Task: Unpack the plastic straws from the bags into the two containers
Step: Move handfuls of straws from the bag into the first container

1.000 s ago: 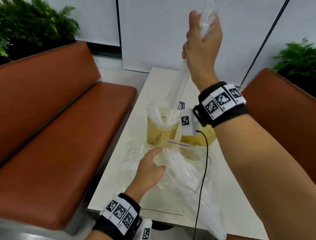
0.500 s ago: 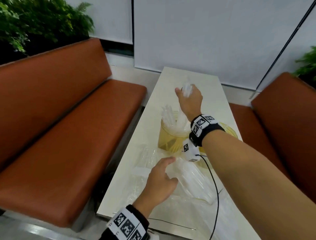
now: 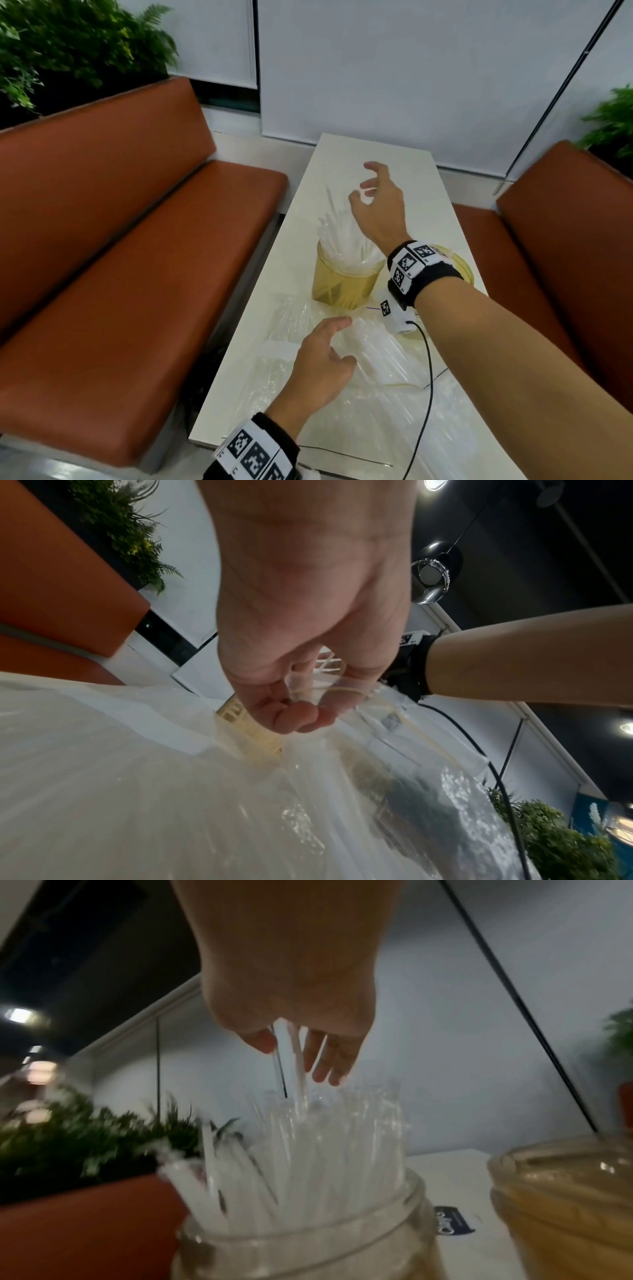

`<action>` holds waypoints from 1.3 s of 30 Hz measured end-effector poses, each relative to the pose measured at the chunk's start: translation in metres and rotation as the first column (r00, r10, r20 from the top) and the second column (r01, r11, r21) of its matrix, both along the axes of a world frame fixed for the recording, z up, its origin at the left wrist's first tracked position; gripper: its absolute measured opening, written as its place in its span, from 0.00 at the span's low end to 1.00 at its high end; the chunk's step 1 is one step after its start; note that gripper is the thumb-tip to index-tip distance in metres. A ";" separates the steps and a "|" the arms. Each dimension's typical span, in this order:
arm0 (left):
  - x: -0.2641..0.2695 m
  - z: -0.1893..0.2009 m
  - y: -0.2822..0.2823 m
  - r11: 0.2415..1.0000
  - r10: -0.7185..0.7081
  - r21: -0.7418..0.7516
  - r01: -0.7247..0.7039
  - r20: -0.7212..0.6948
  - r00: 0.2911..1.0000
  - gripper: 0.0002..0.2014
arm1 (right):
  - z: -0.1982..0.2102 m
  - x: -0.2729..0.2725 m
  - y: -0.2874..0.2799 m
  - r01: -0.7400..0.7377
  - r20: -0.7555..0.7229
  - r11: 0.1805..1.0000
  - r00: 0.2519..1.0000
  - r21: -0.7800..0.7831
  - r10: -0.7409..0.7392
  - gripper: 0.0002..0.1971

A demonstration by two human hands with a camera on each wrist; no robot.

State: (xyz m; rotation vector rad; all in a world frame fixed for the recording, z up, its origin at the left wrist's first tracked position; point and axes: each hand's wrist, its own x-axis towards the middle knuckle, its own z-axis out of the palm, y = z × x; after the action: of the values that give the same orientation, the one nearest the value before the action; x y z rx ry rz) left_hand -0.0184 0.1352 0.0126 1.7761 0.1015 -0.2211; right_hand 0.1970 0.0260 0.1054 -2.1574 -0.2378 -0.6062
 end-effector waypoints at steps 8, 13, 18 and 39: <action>0.002 0.006 -0.001 1.000 -0.015 0.012 0.015 0.012 1.000 0.33 | -0.004 0.004 0.028 0.081 0.069 0.781 0.996 -0.619 -0.048 0.22; 0.004 0.008 0.000 0.999 -0.021 0.040 0.020 0.028 0.999 0.32 | -0.017 0.010 0.034 -0.189 -0.180 0.477 0.981 -0.858 0.065 0.24; 0.006 0.012 0.000 0.999 -0.027 0.027 0.027 0.026 0.999 0.33 | 0.008 -0.004 0.009 -0.185 -0.173 0.612 0.982 -0.769 0.080 0.24; 0.021 0.052 -0.065 0.996 -0.062 0.084 0.041 0.275 0.959 0.33 | -0.016 -0.154 -0.108 -0.264 -0.684 0.790 0.685 -0.553 -0.249 0.34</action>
State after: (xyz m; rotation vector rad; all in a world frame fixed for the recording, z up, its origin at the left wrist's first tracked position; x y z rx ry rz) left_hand 0.0023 0.0706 0.0644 1.8712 -0.1401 -0.0032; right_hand 0.0432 -0.0824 0.0892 -2.8435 0.0177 0.4858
